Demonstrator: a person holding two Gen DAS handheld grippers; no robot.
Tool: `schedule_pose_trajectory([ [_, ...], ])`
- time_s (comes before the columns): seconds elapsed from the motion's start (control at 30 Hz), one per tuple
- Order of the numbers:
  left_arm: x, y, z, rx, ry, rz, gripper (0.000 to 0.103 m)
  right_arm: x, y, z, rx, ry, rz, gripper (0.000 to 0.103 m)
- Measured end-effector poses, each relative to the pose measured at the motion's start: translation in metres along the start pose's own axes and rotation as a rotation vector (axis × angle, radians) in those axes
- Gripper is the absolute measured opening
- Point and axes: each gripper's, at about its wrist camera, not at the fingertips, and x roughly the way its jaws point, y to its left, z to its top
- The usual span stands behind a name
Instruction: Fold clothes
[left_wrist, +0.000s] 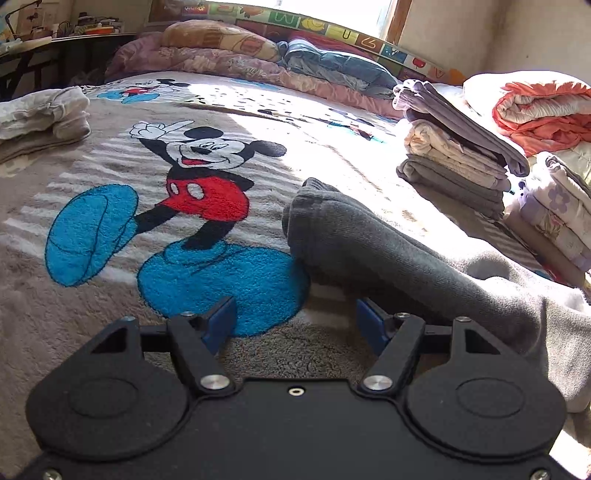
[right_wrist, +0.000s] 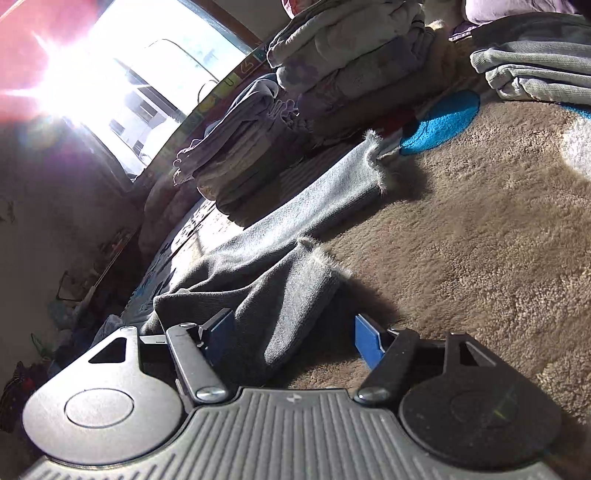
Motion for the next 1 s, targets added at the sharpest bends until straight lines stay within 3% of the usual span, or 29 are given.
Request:
schedule_pose_trajectory([
  [0.23, 0.028, -0.009, 0.018, 0.109, 0.024, -0.088, 0.07, 0.015, -0.006, 0.002, 0.011, -0.049, 0.017, 0.058],
  [0.33, 0.037, -0.016, 0.022, 0.172, 0.028, -0.118, 0.064, 0.025, -0.006, 0.003, -0.001, -0.061, 0.012, 0.043],
  [0.4, 0.039, -0.017, 0.024, 0.178, 0.031, -0.127, 0.063, 0.03, -0.009, 0.003, 0.014, -0.061, 0.013, 0.025],
  [0.5, 0.035, -0.012, 0.029, 0.156, 0.021, -0.155, 0.049, 0.035, -0.016, 0.005, 0.054, -0.055, 0.015, 0.012],
  [0.67, 0.027, -0.01, 0.034, 0.154, -0.026, -0.19, 0.028, 0.038, -0.012, 0.005, 0.041, -0.059, 0.0, 0.009],
  [0.83, 0.014, -0.012, 0.035, 0.128, -0.077, -0.193, 0.021, 0.036, -0.008, 0.004, 0.032, -0.083, -0.002, 0.008],
  [1.0, -0.03, -0.009, 0.042, 0.121, -0.126, -0.167, 0.019, 0.024, 0.003, 0.004, 0.051, -0.137, 0.061, 0.008],
])
